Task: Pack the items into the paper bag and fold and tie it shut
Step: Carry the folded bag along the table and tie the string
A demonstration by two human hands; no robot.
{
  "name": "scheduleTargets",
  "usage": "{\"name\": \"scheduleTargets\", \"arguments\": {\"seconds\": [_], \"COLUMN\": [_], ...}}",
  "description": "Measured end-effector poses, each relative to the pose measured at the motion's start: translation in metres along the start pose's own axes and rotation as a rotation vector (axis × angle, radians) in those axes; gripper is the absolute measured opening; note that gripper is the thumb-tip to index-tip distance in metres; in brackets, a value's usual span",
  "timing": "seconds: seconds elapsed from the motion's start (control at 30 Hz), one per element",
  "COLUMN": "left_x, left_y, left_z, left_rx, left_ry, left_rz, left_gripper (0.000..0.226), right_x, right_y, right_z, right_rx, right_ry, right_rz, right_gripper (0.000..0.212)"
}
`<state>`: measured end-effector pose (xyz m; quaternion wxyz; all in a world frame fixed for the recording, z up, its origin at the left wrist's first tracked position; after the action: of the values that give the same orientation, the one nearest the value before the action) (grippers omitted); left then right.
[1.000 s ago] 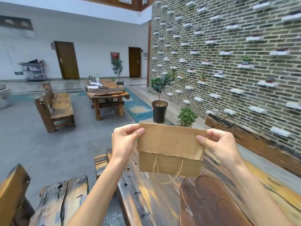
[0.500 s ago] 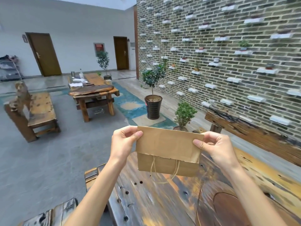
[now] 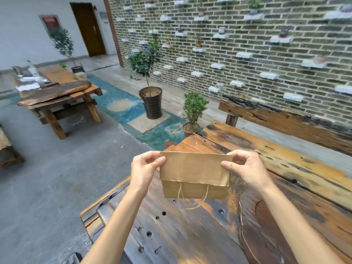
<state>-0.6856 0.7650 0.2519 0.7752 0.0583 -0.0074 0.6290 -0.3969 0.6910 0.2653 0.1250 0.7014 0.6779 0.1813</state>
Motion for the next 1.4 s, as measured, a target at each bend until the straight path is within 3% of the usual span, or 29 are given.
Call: {"name": "scheduleTargets", "arguments": {"seconds": [0.27,0.43,0.6,0.7,1.13,1.4], "left_x": [0.098,0.14,0.163,0.169,0.184,0.177], "left_y": [0.022,0.025,0.018,0.008,-0.022,-0.035], "left_z": [-0.086,-0.133,-0.177,-0.192,-0.279,-0.314], "left_rx": [0.026,0.043,0.068,0.068,0.182,0.264], "left_ry": [0.111,0.173,0.282,0.346,0.583,0.643], "left_rz": [-0.278,-0.41,-0.523,-0.58,-0.675,-0.7], "left_gripper": [0.001,0.018,0.006,0.015,0.012,0.013], "right_x": [0.04,0.052,0.048,0.044,0.037,0.025], "right_y": [-0.051,-0.092,-0.123,-0.135,-0.165,-0.177], "right_z": [0.053,0.073,0.107,0.126,0.208,0.243], "right_rx": [-0.077,0.062,0.216,0.242,0.31,0.366], "right_ry": [-0.253,-0.431,-0.58,-0.643,-0.864,-0.96], "right_rz": [0.239,0.364,0.476,0.522,0.535,0.5], "right_gripper": [0.017,0.013,0.015,0.016,0.018,0.023]}}
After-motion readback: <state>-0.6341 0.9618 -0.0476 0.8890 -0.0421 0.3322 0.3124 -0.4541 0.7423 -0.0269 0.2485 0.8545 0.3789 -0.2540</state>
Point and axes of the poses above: each hand's wrist, its own x-axis towards the middle knuckle, its own y-axis out of the back of the hand, z = x × y, the point moved 3 cm from there along x, towards the middle knuckle, and after that the axes turned 12 degrees about -z, right-handed, at the moved point
